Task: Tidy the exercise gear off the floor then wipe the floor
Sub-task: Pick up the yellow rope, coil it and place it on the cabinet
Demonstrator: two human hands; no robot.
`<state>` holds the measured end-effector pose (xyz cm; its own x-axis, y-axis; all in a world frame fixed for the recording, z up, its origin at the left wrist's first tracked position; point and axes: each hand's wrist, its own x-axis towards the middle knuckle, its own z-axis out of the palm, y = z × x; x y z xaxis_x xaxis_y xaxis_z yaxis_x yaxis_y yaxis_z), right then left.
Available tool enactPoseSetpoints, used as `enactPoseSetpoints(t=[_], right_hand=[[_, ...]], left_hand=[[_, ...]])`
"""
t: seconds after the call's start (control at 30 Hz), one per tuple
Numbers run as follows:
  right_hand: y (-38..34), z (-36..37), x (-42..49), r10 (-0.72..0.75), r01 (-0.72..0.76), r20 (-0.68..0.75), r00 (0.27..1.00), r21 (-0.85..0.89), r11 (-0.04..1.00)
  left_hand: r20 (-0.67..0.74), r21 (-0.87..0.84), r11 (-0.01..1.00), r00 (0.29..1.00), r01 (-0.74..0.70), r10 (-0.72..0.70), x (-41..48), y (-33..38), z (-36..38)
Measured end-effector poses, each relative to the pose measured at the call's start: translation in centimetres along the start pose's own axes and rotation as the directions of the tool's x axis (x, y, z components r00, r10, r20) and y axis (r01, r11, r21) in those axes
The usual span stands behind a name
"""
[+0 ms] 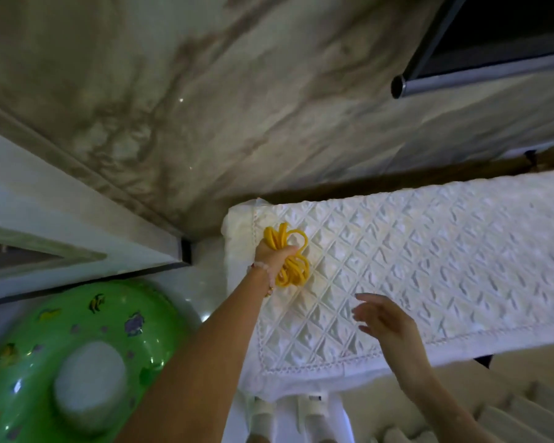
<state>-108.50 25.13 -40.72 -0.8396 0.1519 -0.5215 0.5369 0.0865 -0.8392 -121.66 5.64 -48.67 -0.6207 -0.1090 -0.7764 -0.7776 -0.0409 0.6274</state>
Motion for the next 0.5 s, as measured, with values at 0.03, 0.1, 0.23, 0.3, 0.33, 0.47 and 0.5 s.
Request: enactPoseSetpoints(t=[0.03,0.1,0.23,0.3,0.33,0.47,0.5], right_hand=[[0.1,0.4,0.8,-0.011,0.011,0.016,1.000,0.012,1.000],[0.1,1.2,2.0,-0.019,0.017,0.041,0.999,0.040,0.999],[-0.4,2.1,2.9,-0.021,0.017,0.070,0.997,0.064,0.998],[-0.7,2.2,3.0,-0.025,0.020,0.078,0.997,0.058,0.998],[-0.8,2.2,3.1,-0.028,0.024,0.080,0.996,0.053,0.998],[-1.2,2.1,3.2,-0.018,0.015,0.070,0.997,0.048,0.999],[-1.3,2.1,3.1,-0.015,0.012,0.067,0.998,0.050,0.999]], left_hand=[[0.008,0.016,1.000,1.000,-0.001,0.000,0.4,-0.2,0.2],[0.010,0.051,0.999,1.000,0.019,-0.019,0.8,-0.5,0.5],[0.016,0.109,0.994,0.999,0.029,-0.031,1.0,-1.4,0.8],[0.046,0.111,0.993,0.998,0.029,-0.035,0.7,-1.5,0.8],[0.058,0.122,0.992,0.998,0.029,-0.036,0.7,-1.6,0.9],[0.075,0.164,0.986,0.996,0.030,-0.043,0.6,-1.7,0.4],[0.081,0.182,0.983,0.996,0.029,-0.044,0.4,-1.7,0.3]])
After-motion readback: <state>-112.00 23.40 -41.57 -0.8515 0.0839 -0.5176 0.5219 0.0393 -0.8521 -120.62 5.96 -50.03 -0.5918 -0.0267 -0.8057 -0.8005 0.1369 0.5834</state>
